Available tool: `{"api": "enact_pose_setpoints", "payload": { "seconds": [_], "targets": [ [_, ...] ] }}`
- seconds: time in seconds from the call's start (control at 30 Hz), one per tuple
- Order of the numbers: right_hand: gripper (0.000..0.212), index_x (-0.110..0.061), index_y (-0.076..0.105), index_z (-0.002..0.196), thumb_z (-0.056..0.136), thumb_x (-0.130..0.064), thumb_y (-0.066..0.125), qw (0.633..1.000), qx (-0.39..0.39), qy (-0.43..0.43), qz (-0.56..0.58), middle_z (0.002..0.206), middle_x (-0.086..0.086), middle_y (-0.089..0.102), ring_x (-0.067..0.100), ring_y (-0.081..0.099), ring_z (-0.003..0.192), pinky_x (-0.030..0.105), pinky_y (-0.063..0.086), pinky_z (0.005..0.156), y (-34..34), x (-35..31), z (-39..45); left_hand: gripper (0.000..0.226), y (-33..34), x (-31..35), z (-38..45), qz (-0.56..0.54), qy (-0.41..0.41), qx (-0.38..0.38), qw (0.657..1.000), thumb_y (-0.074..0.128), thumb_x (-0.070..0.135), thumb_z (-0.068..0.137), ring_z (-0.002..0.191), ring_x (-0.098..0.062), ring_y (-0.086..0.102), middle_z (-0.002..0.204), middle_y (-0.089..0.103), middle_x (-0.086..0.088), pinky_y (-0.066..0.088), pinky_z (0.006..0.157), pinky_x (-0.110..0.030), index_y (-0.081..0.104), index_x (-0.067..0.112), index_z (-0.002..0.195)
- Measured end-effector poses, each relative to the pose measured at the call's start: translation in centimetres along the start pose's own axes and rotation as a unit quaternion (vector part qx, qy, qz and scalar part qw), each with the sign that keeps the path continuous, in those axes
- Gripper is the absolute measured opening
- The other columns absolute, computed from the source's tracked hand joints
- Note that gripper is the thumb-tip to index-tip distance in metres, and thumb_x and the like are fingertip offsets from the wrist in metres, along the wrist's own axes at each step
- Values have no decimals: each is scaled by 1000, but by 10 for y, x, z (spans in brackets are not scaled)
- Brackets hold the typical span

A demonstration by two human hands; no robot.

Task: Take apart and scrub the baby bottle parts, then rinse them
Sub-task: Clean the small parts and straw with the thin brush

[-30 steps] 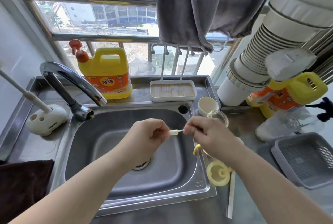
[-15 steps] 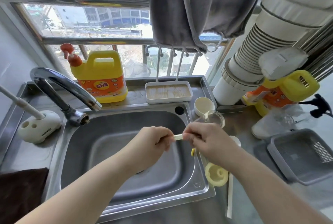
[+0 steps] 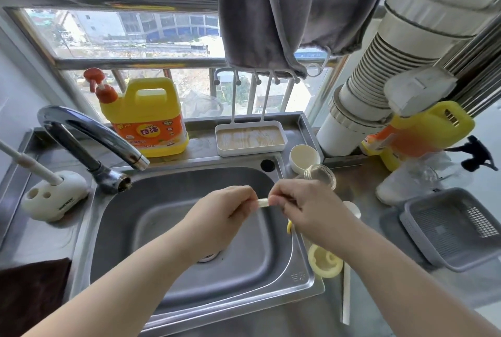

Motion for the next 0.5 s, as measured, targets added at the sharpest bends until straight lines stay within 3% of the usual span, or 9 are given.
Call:
{"api": "enact_pose_setpoints", "payload": {
  "seconds": [0.13, 0.23, 0.37, 0.5],
  "targets": [
    [11, -24, 66, 82, 90, -26, 59, 999, 33, 13, 2, 59, -20, 52, -1, 49, 65, 19, 32, 60, -6, 7, -1, 15, 2, -4, 1, 35, -5, -12, 999, 45, 18, 96, 73, -19, 54, 71, 52, 11, 48, 72, -36, 57, 24, 90],
    [11, -21, 65, 86, 92, -27, 57, 1000, -8, -12, -26, 64, -15, 48, 3, 45, 65, 26, 36, 63, 7, 0, -5, 20, 9, -4, -1, 48, -13, -27, 998, 42, 17, 96, 69, -23, 52, 71, 54, 6, 48, 68, -37, 47, 33, 85],
    [10, -25, 65, 82, 90, -27, 59, 998, 41, 45, 13, 57, -16, 53, 1, 50, 59, 22, 38, 57, -7, 18, -9, 19, 14, -5, 0, 61, -42, -41, 996, 35, 25, 100, 63, -14, 46, 69, 51, 9, 36, 61, -32, 40, 35, 85],
    [11, -25, 63, 81, 91, -28, 57, 1000, 14, 18, -20, 62, -18, 49, -1, 46, 63, 26, 40, 62, -1, 10, -15, 11, 23, 8, 2, 73, -17, -65, 995, 33, 34, 100, 62, -11, 40, 65, 43, 8, 27, 60, -31, 38, 25, 95]
  ]
}}
Point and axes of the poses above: each hand's wrist, its own z-axis towards the middle knuckle, its own y-axis out of the palm, x = y × z, the point moved 5 cm from there along z, towards the middle knuckle
